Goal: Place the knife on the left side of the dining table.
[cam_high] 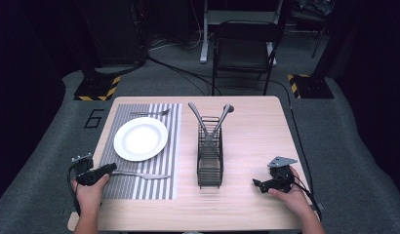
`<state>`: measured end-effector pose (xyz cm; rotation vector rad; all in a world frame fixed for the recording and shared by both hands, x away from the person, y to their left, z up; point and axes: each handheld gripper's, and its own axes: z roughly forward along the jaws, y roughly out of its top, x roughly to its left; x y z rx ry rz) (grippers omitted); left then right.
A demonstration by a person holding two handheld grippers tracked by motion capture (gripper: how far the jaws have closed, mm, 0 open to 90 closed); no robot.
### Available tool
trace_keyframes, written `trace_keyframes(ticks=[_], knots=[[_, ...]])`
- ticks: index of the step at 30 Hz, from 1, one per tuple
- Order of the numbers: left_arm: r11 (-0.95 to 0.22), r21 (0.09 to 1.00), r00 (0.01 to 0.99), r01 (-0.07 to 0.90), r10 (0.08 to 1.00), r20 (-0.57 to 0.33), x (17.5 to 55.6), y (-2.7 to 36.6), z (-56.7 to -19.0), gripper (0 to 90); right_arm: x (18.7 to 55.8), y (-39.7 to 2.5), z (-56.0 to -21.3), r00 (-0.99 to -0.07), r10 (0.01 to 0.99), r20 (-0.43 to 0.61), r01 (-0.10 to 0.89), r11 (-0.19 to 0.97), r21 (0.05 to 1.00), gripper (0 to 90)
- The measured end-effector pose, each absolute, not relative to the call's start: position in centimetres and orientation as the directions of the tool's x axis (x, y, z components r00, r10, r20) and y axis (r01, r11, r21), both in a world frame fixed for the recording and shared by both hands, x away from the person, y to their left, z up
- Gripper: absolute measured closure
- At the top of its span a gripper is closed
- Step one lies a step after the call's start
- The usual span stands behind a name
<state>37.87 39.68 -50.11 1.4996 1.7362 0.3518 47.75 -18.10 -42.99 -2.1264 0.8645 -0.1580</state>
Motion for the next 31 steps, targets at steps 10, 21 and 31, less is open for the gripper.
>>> trace_keyframes(ticks=[10,21,31], knots=[[0.191,0.701,0.103,0.687,0.929,-0.355,37.9,36.8,-48.9,61.5,47.8,-18.2,-43.0,0.756,-0.629,-0.183,-0.531,-0.425,-0.733,0.0],[0.079,0.729,0.222,0.68,0.925,-0.308,37.9,34.0,-48.7,60.2,47.8,-18.1,-43.0,0.762,-0.623,-0.178,-0.526,-0.434,-0.731,0.0],[0.006,0.731,0.277,0.683,0.923,-0.266,38.2,32.5,-49.1,55.4,47.7,-18.1,-43.0,0.759,-0.627,-0.174,-0.526,-0.434,-0.731,0.0]])
